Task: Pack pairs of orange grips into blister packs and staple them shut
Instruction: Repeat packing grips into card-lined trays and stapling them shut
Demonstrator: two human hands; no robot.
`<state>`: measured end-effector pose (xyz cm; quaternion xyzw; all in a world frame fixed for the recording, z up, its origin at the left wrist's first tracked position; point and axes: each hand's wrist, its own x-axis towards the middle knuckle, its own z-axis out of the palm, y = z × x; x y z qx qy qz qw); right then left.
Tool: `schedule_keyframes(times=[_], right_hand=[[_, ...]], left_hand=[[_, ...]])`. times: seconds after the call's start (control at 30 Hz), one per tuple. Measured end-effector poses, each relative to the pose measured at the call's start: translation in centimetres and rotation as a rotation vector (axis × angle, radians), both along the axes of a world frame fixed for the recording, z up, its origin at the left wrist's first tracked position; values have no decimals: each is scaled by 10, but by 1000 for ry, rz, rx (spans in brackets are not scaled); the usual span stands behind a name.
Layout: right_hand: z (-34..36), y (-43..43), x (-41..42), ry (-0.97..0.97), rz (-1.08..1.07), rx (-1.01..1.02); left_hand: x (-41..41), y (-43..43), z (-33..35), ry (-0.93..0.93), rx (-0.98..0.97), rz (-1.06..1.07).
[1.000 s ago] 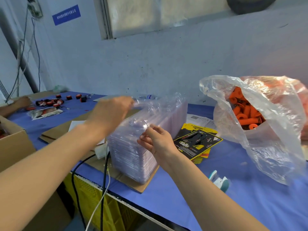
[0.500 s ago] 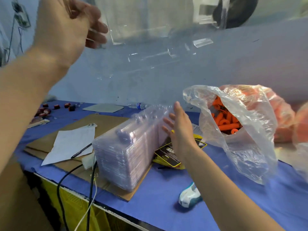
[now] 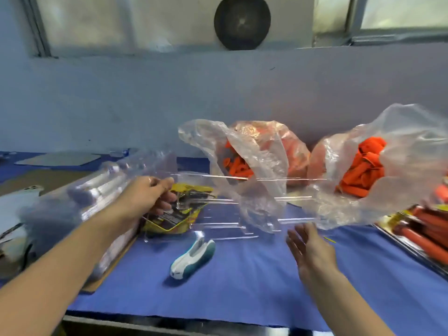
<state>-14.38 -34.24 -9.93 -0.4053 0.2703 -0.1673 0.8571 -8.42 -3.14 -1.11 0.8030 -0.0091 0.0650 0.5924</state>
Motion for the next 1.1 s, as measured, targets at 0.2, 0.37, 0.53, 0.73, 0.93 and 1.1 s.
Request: schedule_keyframes(times=[0.2, 0.37, 0.53, 0.73, 0.93, 1.1], right_hand=[[-45, -73, -42, 192, -155, -46], [-41, -100, -61, 316, -304, -348], [-36, -96, -66, 216, -367, -502], [-28, -70, -23, -149, -130, -1074], [-34, -47, 33, -228, 153, -1510], [-58, -43, 42, -216, 166, -1568]], left_hand=[[18, -85, -72, 285, -5, -185], [24, -128, -100, 262, 90, -203], [35, -128, -109, 10, 737, 24], [72, -81, -95, -174, 1048, 213], [90, -49, -112, 121, 1236, 39], [83, -48, -127, -88, 1369, 141]])
